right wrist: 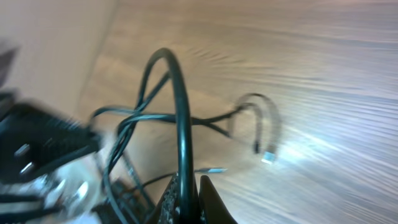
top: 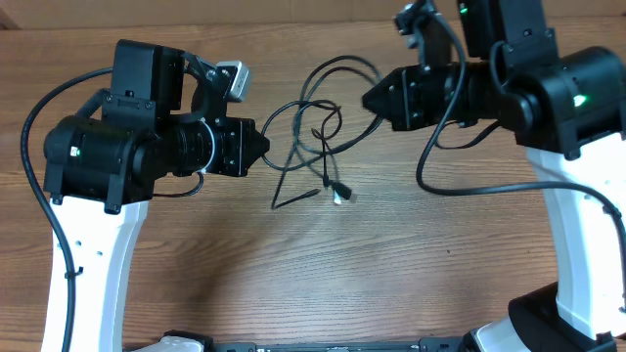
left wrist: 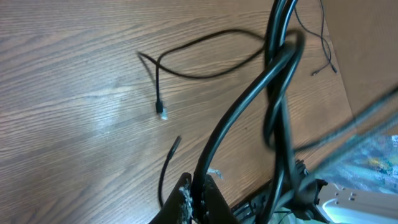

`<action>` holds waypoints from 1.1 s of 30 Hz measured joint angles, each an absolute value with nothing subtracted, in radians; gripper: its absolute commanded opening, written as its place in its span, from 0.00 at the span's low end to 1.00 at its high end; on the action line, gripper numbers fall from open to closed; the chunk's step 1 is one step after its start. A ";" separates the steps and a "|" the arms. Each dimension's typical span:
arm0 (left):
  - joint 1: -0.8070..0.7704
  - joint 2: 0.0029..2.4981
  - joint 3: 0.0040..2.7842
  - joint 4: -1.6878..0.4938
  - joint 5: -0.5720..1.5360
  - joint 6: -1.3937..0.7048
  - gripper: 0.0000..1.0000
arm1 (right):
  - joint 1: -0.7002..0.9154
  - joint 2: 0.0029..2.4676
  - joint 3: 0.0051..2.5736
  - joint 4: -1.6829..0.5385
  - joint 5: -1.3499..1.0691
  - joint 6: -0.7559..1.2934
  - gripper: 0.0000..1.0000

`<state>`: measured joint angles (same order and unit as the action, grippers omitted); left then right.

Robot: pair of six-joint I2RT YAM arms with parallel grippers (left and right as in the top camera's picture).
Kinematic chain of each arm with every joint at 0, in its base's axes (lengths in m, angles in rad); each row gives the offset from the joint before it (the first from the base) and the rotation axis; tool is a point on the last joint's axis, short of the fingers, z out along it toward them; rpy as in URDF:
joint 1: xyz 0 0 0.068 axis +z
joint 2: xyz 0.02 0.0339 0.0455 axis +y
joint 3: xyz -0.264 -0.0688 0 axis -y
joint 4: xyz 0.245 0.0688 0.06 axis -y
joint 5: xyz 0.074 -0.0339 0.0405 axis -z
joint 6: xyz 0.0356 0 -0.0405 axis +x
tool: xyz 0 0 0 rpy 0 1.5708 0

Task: Untangle cables
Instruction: 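Pull the right gripper rightward, stretching cables from the left gripper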

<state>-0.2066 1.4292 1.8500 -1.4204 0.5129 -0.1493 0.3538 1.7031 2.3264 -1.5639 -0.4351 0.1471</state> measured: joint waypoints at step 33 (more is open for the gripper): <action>0.004 1.433 1.850 -1.481 0.570 -0.150 0.04 | -0.193 1.705 2.326 -1.577 0.005 0.367 0.04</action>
<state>0.0040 1.4330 1.8500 -1.4811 0.5697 -0.1497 -0.1928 1.7046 2.3264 -1.5772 0.0051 0.3672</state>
